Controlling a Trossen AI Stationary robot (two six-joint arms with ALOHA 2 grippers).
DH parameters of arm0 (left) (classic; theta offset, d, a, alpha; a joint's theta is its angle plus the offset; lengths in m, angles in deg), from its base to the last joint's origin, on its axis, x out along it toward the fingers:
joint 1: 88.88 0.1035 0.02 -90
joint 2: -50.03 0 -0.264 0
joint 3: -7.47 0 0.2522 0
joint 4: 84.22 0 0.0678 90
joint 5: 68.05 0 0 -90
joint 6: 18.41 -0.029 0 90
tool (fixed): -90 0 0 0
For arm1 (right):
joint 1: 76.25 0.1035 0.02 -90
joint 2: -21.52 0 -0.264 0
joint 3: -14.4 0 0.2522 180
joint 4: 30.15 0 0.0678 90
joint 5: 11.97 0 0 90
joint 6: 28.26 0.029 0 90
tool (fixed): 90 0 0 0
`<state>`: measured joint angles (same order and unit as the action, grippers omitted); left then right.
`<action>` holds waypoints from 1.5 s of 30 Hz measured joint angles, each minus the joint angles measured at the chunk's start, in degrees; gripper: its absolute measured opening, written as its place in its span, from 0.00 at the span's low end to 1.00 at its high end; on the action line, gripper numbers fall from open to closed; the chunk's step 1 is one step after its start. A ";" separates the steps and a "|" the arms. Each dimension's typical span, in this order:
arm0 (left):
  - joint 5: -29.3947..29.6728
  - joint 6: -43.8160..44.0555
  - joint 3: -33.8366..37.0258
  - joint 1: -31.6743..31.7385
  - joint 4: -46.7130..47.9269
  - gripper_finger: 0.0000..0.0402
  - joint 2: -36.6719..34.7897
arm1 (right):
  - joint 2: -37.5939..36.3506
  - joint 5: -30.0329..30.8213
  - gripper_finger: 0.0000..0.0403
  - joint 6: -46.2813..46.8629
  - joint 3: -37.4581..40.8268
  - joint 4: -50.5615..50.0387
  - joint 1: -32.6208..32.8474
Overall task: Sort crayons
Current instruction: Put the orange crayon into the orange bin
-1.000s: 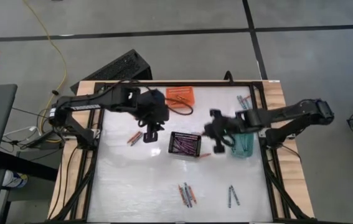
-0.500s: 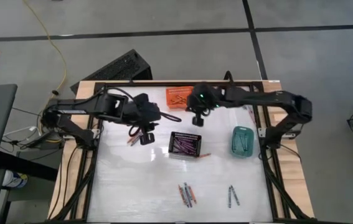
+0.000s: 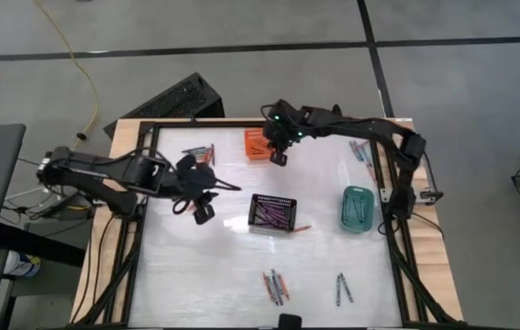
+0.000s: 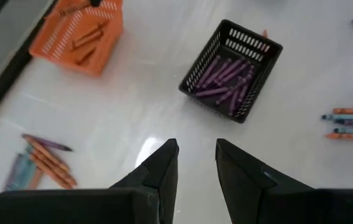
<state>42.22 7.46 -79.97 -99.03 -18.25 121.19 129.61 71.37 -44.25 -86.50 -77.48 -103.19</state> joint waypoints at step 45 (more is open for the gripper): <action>4.00 1.74 6.41 -2.21 -3.19 0.24 -5.84 | 6.17 -5.39 0.32 -4.98 -21.83 -35.36 3.17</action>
<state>46.22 9.20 -73.56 -101.24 -21.44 115.35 135.78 65.99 -49.23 -108.33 -112.84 -100.02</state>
